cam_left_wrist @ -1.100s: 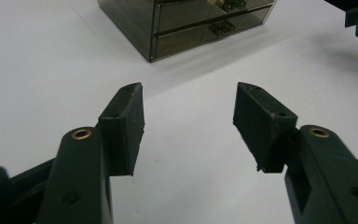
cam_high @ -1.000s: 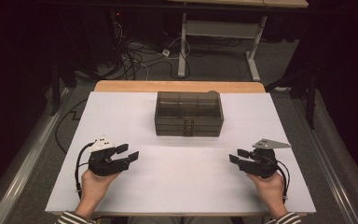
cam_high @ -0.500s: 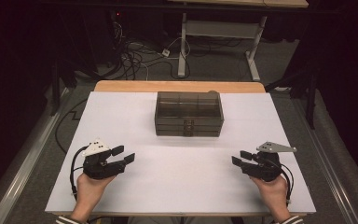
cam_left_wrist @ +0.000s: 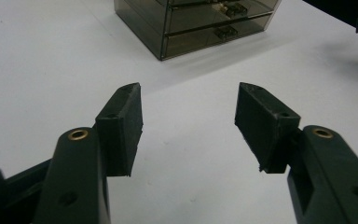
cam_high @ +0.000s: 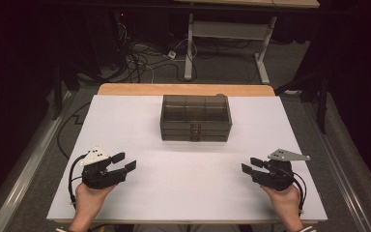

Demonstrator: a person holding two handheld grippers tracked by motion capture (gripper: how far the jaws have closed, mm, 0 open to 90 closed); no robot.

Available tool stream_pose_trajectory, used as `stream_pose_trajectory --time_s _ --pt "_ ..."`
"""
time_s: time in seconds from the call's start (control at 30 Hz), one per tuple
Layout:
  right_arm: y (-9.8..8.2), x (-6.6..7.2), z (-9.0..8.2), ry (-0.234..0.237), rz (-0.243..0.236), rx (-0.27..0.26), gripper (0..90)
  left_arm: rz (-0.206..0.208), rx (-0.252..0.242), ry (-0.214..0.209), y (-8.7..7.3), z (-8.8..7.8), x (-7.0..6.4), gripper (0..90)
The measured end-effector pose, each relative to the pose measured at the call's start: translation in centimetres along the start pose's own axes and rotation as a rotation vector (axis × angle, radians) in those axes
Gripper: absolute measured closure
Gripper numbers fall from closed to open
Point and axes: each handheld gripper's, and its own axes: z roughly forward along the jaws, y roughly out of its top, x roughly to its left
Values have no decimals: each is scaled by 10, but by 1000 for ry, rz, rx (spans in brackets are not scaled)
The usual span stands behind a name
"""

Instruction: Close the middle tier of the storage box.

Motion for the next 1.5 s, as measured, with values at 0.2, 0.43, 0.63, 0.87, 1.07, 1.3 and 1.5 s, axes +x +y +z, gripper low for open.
stream_pose_trajectory --time_s 0.2,0.43,0.63,0.87,1.07,1.3,1.5 --pt "-2 1 -4 -1 1 -10 500 0 -9 3 -3 -4 -1 396" --pt "-6 1 -10 -6 3 -21 492 0 -20 16 -7 -10 -1 395" --pt "-9 1 -15 -6 4 -28 488 7 -29 25 -10 -14 -2 395" --pt "-13 1 -20 -10 10 -33 484 9 -44 36 -14 -20 -2 385" --pt "-16 1 -24 -16 7 -44 476 9 -53 43 -16 -23 -2 382" --pt "-20 2 -30 -19 8 -59 471 7 -58 49 -20 -27 -2 375" --pt "-24 2 -35 -27 8 -79 464 2 -68 52 -23 -32 -2 370"
